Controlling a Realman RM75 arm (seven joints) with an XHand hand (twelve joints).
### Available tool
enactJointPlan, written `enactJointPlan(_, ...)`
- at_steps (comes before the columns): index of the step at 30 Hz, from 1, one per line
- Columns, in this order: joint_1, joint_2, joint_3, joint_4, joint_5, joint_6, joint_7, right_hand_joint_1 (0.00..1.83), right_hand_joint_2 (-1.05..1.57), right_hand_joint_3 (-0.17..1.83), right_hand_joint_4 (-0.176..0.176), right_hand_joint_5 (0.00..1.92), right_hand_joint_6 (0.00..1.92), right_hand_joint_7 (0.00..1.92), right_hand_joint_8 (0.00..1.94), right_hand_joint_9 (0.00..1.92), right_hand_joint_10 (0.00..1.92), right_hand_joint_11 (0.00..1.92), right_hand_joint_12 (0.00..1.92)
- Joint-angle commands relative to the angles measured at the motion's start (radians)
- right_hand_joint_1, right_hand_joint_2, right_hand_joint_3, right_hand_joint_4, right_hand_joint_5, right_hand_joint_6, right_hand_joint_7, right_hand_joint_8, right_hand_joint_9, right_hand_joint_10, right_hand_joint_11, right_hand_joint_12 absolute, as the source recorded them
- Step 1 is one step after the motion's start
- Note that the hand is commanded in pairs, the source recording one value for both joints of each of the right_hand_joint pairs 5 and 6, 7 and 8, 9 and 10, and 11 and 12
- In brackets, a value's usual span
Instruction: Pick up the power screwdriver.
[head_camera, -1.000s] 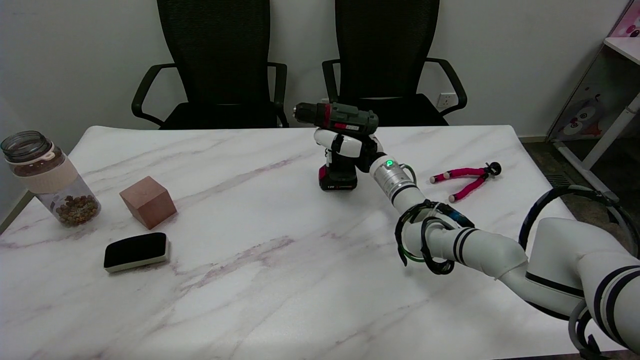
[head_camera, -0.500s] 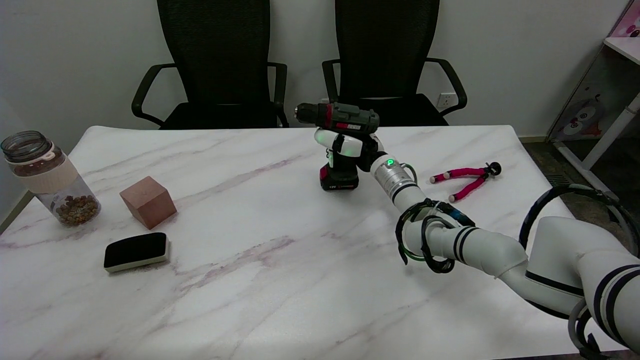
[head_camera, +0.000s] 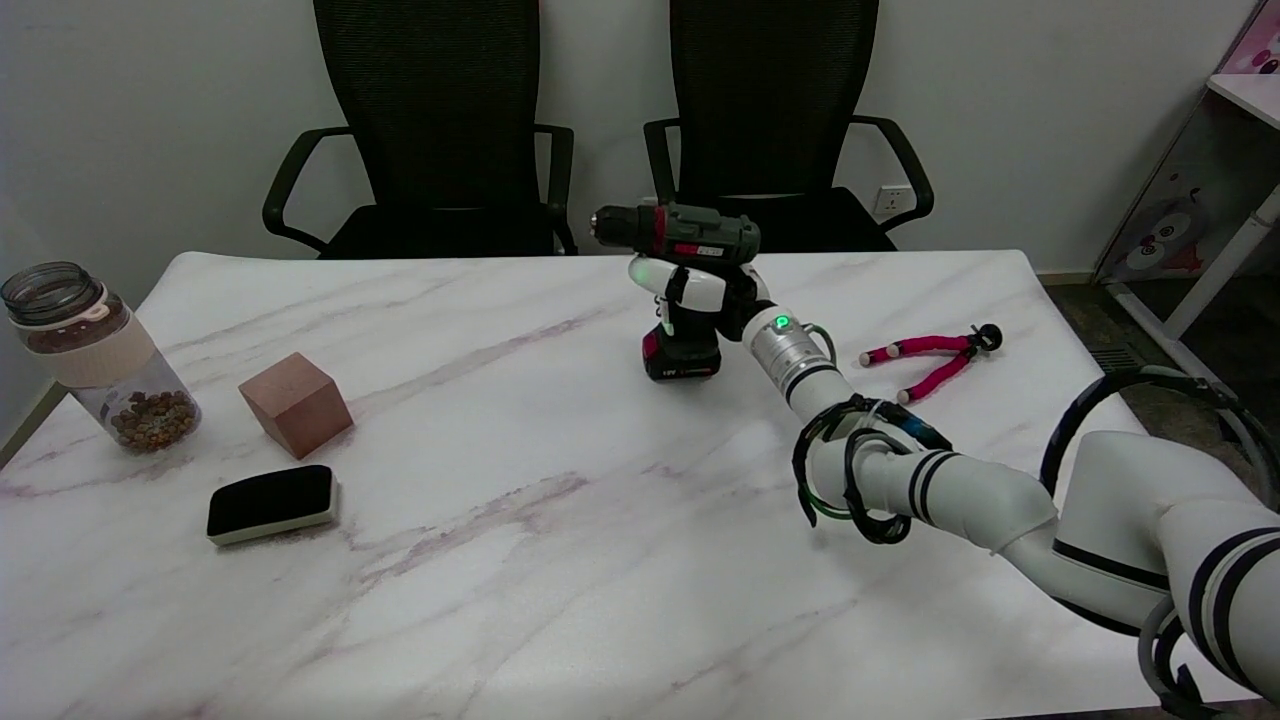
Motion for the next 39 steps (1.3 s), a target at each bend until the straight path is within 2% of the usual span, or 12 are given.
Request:
enactJointPlan(1, 0.004, 0.020, -0.001, -0.048, -0.007, 0.011, -0.009, 1.05, 0.44, 0.85, 0.166, 0.98, 0.98, 0.98, 0.98, 1.92, 1.92, 1.64, 1.64)
enactJointPlan(8, 0.010, 0.028, -0.003, -0.074, -0.008, 0.011, -0.009, 1.06, 0.47, 0.83, 0.123, 1.00, 1.00, 1.00, 1.00, 1.92, 1.92, 1.68, 1.68)
enactJointPlan(11, 0.011, 0.036, -0.004, -0.098, -0.009, 0.011, -0.009, 1.06, 0.48, 0.87, 0.069, 1.02, 1.02, 1.02, 1.02, 1.92, 1.92, 1.71, 1.71)
enactJointPlan(12, 0.011, 0.039, -0.003, -0.108, -0.009, 0.013, -0.009, 1.06, 0.49, 0.88, 0.014, 1.06, 1.06, 1.06, 1.06, 1.92, 1.92, 1.72, 1.72)
enactJointPlan(14, 0.011, 0.048, -0.003, -0.125, -0.009, 0.020, -0.009, 1.06, 0.53, 0.88, -0.011, 1.20, 1.20, 1.20, 1.20, 1.92, 1.92, 1.73, 1.73)
enactJointPlan(15, 0.011, 0.054, -0.003, -0.136, -0.009, 0.025, -0.009, 1.05, 0.56, 0.88, -0.012, 1.26, 1.26, 1.26, 1.26, 1.92, 1.92, 1.74, 1.74)
enactJointPlan(18, 0.011, 0.068, -0.003, -0.168, -0.009, 0.026, -0.012, 1.03, 0.71, 0.86, 0.007, 1.53, 1.53, 1.53, 1.53, 1.92, 1.92, 1.77, 1.77)
enactJointPlan(22, 0.011, 0.079, -0.003, -0.195, -0.009, 0.026, -0.013, 1.03, 0.93, 0.87, 0.025, 1.73, 1.73, 1.73, 1.73, 1.92, 1.92, 1.81, 1.81)
enactJointPlan(23, 0.012, 0.082, -0.002, -0.201, -0.009, 0.026, -0.014, 1.03, 0.97, 0.88, 0.067, 1.76, 1.76, 1.76, 1.76, 1.92, 1.92, 1.81, 1.81)
enactJointPlan(24, 0.013, 0.085, -0.001, -0.209, -0.009, 0.026, -0.019, 1.02, 1.01, 0.88, 0.176, 1.80, 1.80, 1.80, 1.80, 1.92, 1.92, 1.82, 1.82)
enactJointPlan(31, 0.024, 0.107, 0.003, -0.271, -0.009, 0.026, -0.086, 1.01, 1.13, 0.87, 0.176, 1.91, 1.91, 1.91, 1.91, 1.92, 1.92, 1.87, 1.87)
enactJointPlan(39, 0.039, 0.141, 0.003, -0.333, -0.006, 0.026, -0.116, 1.01, 1.16, 0.88, 0.176, 1.89, 1.89, 1.89, 1.89, 1.92, 1.92, 1.89, 1.89)
